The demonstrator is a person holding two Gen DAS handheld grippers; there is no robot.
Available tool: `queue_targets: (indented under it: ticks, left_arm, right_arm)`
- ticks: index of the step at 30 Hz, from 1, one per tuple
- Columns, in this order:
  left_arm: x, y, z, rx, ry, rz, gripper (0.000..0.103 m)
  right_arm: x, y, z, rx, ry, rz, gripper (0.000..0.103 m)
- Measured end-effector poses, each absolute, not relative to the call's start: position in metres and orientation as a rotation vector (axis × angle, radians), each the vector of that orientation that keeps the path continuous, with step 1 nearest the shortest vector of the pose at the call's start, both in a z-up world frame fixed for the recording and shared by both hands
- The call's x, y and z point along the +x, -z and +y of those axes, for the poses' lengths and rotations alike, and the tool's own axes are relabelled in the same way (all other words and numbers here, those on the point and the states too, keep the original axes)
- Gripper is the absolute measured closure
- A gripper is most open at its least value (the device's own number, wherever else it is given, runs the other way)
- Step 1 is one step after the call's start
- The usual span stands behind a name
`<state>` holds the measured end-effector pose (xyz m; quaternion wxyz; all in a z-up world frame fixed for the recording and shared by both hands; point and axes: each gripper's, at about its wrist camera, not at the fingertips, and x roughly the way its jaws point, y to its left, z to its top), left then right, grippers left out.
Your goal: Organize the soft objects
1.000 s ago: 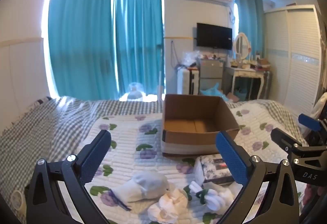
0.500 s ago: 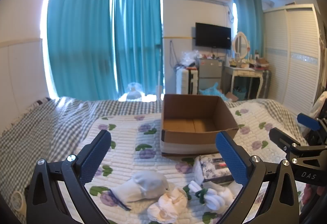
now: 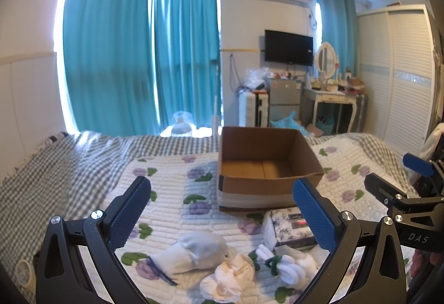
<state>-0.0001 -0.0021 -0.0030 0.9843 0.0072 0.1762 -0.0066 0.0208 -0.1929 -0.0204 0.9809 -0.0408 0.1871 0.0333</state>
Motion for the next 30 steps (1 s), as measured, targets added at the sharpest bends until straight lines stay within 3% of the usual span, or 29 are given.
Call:
queue_targets:
  ticks: [30]
  left_arm:
    - [-0.0029, 0.0053, -0.0012, 0.017, 0.015, 0.353, 0.000]
  right_arm:
    - [0.0200, 0.0255, -0.1920, -0.084, -0.067, 0.383, 0.000]
